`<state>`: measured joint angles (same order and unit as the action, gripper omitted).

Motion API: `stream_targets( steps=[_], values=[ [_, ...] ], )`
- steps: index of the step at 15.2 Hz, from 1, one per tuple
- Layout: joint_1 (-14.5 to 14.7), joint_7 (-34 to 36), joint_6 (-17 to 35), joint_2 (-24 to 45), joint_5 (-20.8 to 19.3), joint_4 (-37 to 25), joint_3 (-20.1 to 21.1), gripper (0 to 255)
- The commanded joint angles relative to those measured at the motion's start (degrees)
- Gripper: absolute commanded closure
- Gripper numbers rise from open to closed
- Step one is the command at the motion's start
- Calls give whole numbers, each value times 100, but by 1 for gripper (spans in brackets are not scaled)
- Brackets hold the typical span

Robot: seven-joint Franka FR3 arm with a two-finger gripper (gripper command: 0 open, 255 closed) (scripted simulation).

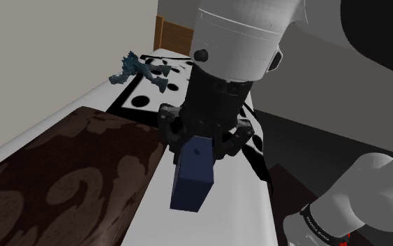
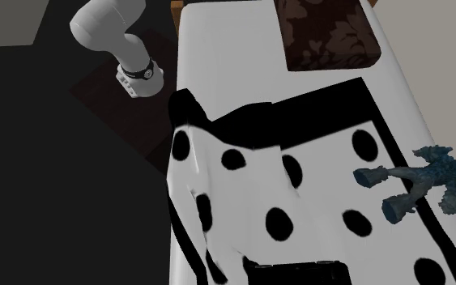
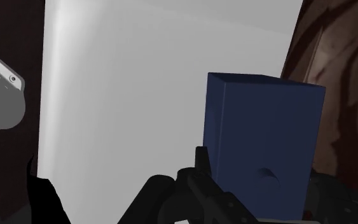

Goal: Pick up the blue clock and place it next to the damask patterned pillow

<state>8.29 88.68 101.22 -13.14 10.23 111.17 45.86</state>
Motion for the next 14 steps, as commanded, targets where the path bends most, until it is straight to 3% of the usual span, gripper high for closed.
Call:
stream_targets(
  steps=[1, 5, 8, 14],
  values=[
    [51, 394, 8, 228, -125, -203, 275, 255],
    [196, 1330, -6, 1039, -718, -804, 895, 255],
    [510, 2092, -96, 1802, -1364, -1318, 1226, 255],
    [532, 2098, 364, 1813, -1378, -867, 1180, 255]
  ],
)
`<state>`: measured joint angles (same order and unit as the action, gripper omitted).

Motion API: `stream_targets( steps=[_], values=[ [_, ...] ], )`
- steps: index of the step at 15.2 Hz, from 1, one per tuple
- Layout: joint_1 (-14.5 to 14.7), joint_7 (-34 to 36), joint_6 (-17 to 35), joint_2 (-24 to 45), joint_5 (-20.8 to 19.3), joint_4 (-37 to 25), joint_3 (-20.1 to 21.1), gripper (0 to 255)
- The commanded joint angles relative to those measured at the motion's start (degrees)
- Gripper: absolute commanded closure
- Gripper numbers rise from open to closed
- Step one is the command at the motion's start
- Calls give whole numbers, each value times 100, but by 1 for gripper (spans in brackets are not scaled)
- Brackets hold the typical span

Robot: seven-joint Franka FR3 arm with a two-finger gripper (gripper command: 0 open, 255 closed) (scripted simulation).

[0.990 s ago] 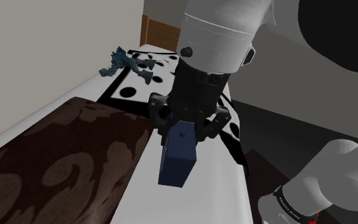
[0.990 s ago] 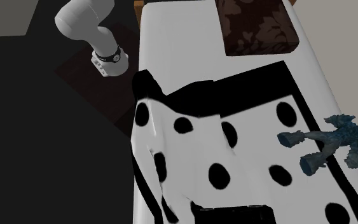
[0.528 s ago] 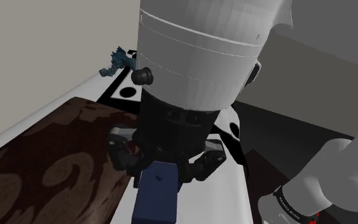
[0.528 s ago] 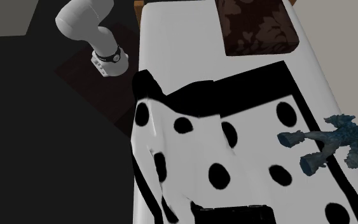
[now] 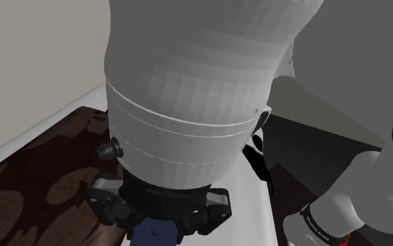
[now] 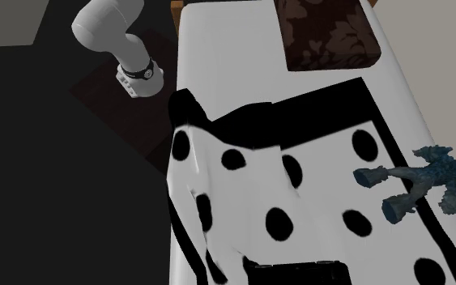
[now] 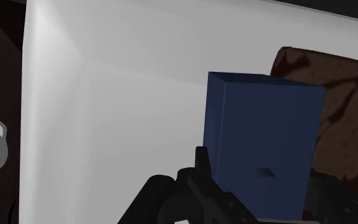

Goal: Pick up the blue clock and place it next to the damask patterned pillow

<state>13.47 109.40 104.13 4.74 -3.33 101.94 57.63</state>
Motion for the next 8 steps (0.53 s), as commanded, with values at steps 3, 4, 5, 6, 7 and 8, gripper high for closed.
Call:
stream_targets(
  steps=[3, 4, 5, 6, 7, 8],
  values=[
    [21, 50, 297, 63, -60, 261, -1, 255],
    [24, 61, 371, 80, -76, 326, -3, 255],
    [29, 73, 445, 99, -95, 390, -5, 255],
    [34, 87, 518, 120, -115, 452, -8, 255],
    [40, 102, 591, 143, -138, 513, -11, 255],
    [47, 119, 664, 168, -162, 572, -15, 255]
  ],
)
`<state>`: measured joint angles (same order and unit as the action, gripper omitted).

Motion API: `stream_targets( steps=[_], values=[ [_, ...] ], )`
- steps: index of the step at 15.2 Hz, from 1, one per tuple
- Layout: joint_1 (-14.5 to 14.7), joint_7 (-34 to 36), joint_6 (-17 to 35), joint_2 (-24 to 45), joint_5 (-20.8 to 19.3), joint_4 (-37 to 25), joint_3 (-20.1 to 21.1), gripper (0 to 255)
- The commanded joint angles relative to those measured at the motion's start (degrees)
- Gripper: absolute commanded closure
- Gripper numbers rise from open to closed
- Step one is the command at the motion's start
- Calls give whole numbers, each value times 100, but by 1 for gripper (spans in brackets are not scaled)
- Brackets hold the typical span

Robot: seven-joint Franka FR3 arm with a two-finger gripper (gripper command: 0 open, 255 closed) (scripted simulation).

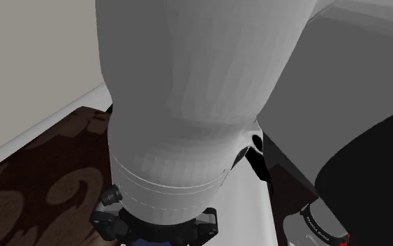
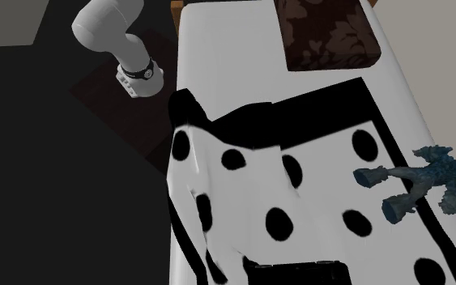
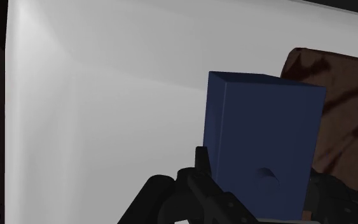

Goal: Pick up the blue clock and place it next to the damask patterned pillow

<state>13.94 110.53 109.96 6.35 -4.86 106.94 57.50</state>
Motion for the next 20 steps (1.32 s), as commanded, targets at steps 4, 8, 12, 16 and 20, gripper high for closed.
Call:
stream_targets(
  steps=[4, 8, 12, 16, 20],
  values=[
    [36, 86, 366, 127, -128, 297, -24, 255],
    [87, 186, 645, 274, -276, 499, -58, 255],
    [153, 304, 916, 445, -453, 678, -112, 255],
    [236, 438, 1177, 635, -654, 836, -188, 255],
    [335, 584, 1429, 841, -874, 971, -288, 255]
  ],
)
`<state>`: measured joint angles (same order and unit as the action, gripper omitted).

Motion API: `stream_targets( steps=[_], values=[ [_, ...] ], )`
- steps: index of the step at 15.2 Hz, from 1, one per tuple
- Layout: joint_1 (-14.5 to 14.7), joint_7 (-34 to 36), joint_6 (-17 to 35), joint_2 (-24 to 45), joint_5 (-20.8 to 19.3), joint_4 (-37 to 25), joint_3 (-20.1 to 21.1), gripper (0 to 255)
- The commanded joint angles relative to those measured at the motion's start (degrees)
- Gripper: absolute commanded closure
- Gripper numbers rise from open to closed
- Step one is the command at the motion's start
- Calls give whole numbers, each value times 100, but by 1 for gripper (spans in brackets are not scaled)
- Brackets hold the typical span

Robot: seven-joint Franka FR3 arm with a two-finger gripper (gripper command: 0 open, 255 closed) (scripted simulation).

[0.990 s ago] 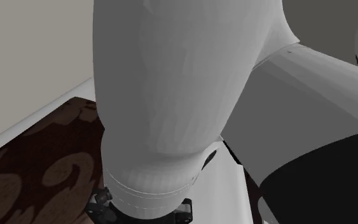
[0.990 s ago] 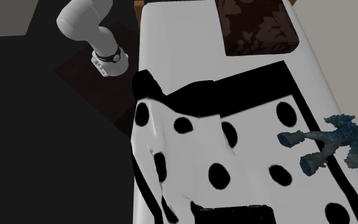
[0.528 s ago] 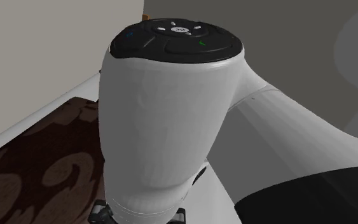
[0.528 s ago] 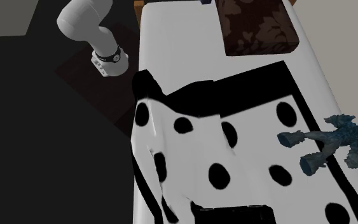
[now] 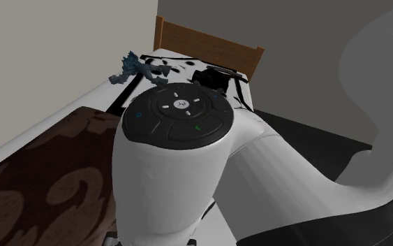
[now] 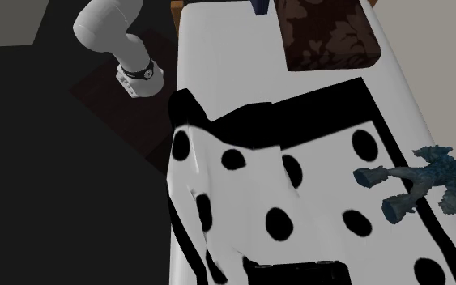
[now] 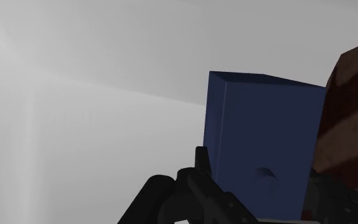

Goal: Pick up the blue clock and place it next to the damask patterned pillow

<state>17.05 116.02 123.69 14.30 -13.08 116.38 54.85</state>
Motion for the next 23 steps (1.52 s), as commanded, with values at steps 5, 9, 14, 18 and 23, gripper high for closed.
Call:
stream_targets(
  steps=[5, 9, 14, 18, 23],
  values=[
    [88, 121, 195, 168, -183, 94, -91, 255],
    [88, 121, 195, 168, -183, 94, -91, 255],
    [89, 122, 195, 168, -184, 93, -91, 0],
    [-51, -65, -116, -90, 95, -66, 52, 0],
    [-153, -219, -406, -304, 322, -239, 146, 0]
  ],
)
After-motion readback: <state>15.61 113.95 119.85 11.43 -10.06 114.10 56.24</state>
